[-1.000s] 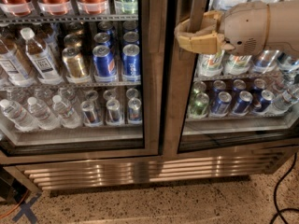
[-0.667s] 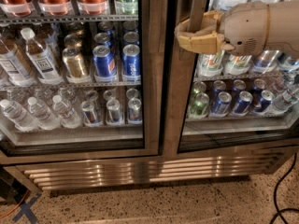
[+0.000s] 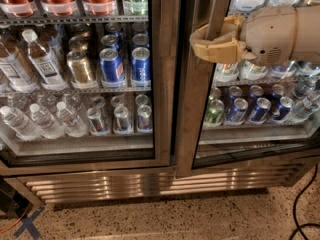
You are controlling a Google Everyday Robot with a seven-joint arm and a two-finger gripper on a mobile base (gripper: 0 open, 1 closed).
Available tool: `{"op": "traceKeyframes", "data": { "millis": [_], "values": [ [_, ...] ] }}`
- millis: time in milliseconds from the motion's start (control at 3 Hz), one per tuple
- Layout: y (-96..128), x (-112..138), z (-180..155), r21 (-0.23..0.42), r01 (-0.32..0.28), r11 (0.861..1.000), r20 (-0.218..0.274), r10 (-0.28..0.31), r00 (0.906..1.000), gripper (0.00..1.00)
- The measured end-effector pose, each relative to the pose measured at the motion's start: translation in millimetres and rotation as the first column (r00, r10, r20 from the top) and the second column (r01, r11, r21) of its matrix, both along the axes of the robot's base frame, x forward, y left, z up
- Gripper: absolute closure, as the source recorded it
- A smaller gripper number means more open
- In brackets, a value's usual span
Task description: Open right fridge door
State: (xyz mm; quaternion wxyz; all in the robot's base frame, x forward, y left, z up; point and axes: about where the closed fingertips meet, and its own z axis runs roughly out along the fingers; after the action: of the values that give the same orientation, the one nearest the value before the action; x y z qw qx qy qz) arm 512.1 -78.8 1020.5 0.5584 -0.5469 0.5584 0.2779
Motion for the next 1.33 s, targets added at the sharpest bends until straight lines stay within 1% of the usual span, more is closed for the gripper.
{"op": "traceKeyframes", "data": {
  "millis": [333, 667, 1000, 1333],
  "values": [
    [-4, -19, 1, -0.007, 0.041, 0.999, 0.000, -0.041, 0.9991, 1.00],
    [-4, -19, 2, -0.007, 0.042, 0.999, 0.000, -0.042, 0.9991, 1.00],
    [-12, -21, 5, -0.013, 0.108, 0.994, 0.001, -0.108, 0.9941, 1.00],
    [-17, -34, 11, -0.019, 0.187, 0.982, 0.013, -0.187, 0.9822, 1.00]
  ]
}}
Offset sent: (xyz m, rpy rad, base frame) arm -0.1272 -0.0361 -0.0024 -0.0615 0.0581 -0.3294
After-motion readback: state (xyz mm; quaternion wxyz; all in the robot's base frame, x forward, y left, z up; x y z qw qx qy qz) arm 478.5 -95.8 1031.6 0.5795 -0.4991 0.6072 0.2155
